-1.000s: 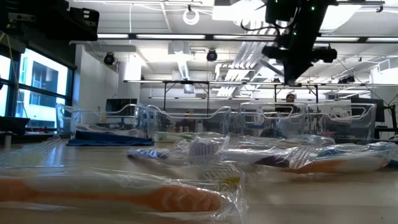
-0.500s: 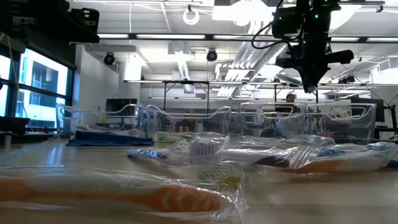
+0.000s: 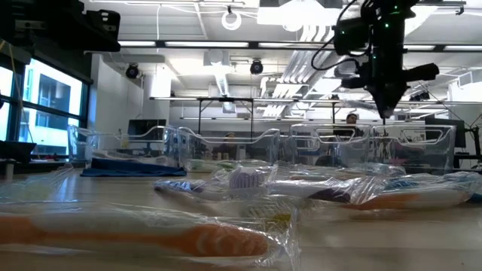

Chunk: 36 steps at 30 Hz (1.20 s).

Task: Pick & Place Toothbrushes
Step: Put the blue toothbrush into the right transparent bin

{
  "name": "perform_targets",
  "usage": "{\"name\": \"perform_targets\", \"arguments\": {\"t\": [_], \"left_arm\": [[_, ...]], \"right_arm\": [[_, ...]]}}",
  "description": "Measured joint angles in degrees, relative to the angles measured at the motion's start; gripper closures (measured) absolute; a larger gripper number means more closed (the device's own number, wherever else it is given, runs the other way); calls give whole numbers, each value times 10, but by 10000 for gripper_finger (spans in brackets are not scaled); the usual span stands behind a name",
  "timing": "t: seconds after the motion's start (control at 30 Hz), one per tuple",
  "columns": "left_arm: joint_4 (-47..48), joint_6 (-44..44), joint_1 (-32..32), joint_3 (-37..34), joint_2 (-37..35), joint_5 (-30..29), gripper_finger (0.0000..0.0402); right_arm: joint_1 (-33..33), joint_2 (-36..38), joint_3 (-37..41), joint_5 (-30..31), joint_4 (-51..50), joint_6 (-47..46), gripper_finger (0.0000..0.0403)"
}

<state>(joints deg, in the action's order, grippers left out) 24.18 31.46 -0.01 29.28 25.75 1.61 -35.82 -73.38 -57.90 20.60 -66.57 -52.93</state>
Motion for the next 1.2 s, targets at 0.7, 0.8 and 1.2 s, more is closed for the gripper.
{"name": "perform_targets", "arguments": {"t": [0.7,0.8,1.2], "left_arm": [[0,0,0,0,0,0,400],[0,0,0,0,0,0,400],[4,0,0,0,0,0,400]], "right_arm": [[-38,-2,28,-28,-7,-28,387],[-41,-2,28,-28,-7,-28,387],[-41,-2,84,-32,9,-39,387]]}}
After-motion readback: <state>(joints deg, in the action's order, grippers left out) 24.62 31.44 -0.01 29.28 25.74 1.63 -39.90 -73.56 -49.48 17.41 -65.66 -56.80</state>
